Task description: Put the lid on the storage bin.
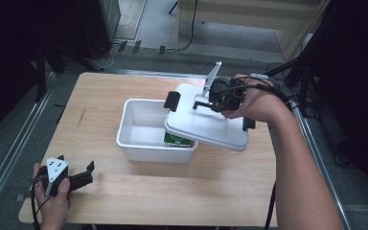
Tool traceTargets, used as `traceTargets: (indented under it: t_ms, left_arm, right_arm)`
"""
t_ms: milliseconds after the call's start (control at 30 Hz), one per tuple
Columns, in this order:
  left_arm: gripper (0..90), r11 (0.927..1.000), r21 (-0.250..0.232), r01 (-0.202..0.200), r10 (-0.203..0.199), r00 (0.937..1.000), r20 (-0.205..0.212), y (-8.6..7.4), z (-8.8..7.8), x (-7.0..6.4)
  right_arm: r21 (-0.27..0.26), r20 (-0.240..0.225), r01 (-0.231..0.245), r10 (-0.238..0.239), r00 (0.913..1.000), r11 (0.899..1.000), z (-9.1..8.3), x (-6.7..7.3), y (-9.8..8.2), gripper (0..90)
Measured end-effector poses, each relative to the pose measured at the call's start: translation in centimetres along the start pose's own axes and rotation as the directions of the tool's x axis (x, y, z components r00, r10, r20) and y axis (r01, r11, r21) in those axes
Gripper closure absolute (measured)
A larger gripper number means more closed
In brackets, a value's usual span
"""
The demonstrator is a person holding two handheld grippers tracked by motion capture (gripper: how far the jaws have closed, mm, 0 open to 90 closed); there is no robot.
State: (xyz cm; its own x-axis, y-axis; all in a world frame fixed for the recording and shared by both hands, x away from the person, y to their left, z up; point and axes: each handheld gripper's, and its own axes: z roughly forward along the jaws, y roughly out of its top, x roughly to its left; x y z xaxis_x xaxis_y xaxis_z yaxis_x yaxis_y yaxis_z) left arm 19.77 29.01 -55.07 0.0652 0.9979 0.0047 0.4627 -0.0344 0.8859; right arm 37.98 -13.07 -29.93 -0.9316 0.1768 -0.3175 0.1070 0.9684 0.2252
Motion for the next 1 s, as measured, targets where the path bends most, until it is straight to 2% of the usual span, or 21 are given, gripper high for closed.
traceTargets:
  t_ms: [267,567,633,1000]
  left_arm:
    - [0.0,1.0,-0.002,0.002,-0.002,1.0,0.002,0.0,0.0,0.0]
    - [0.0,1.0,-0.001,0.001,-0.001,1.0,0.004,0.0,0.0,0.0]
    - [0.0,1.0,-0.002,0.001,-0.001,1.0,0.004,0.0,0.0,0.0]
    - [0.0,1.0,-0.001,0.002,-0.002,1.0,0.005,0.0,0.0,0.1]
  right_arm:
    - [-0.014,-0.028,0.025,-0.025,0.9993,1.0,0.7,0.6,2.1,85.8]
    - [-0.035,-0.048,0.076,-0.078,0.9958,0.996,1.3,1.2,4.7,85.8]
    - [-0.034,-0.052,0.07,-0.072,0.9961,0.997,1.3,1.4,5.3,85.9]
    - [-0.038,-0.073,0.123,-0.126,0.9893,0.992,2.6,2.1,7.8,85.9]
